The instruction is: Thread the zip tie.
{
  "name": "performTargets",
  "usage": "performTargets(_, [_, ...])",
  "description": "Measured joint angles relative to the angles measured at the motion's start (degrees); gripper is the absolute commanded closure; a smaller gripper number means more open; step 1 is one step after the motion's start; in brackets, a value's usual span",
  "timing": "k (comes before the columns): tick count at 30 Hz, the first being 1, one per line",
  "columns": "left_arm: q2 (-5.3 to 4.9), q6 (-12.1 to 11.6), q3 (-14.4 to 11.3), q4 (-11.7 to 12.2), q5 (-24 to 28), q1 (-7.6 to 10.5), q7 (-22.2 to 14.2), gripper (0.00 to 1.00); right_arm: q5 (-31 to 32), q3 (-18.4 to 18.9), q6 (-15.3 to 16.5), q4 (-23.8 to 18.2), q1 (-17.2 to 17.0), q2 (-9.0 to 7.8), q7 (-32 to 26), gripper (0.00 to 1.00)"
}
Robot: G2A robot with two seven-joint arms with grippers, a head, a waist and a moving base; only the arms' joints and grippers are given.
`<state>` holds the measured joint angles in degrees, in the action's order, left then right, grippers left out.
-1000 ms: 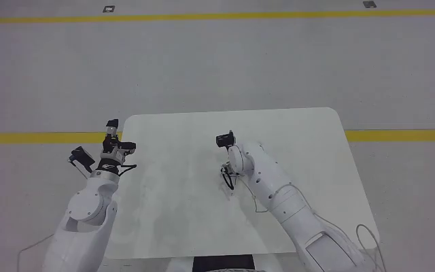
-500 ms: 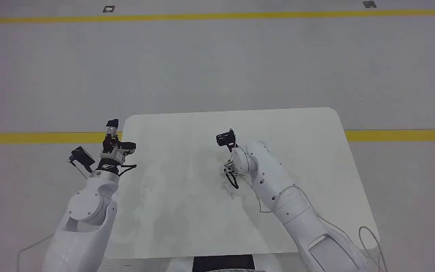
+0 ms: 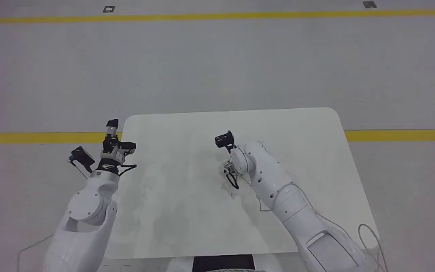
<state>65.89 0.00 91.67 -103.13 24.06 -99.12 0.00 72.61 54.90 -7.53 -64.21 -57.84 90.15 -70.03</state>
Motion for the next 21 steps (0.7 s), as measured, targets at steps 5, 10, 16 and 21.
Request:
performTargets(5, [0.00, 0.00, 0.00, 0.00, 0.00, 0.00, 0.00, 0.00, -0.13, 0.22, -0.16, -0.84, 0.04, -0.07, -0.23, 0.76])
performTargets(10, [0.00, 0.00, 0.00, 0.00, 0.00, 0.00, 0.00, 0.00, 0.70, 0.47, -0.89, -3.54, -0.66, -0.32, -1.81, 0.74])
performTargets(16, [0.00, 0.00, 0.00, 0.00, 0.00, 0.00, 0.00, 0.00, 1.33, 0.88, -4.09, -6.12, -1.58, -0.44, -4.78, 0.75])
performTargets(21, [0.00, 0.00, 0.00, 0.00, 0.00, 0.00, 0.00, 0.00, 0.67, 0.69, -6.79, -5.32, -1.37, -0.15, -6.23, 0.79])
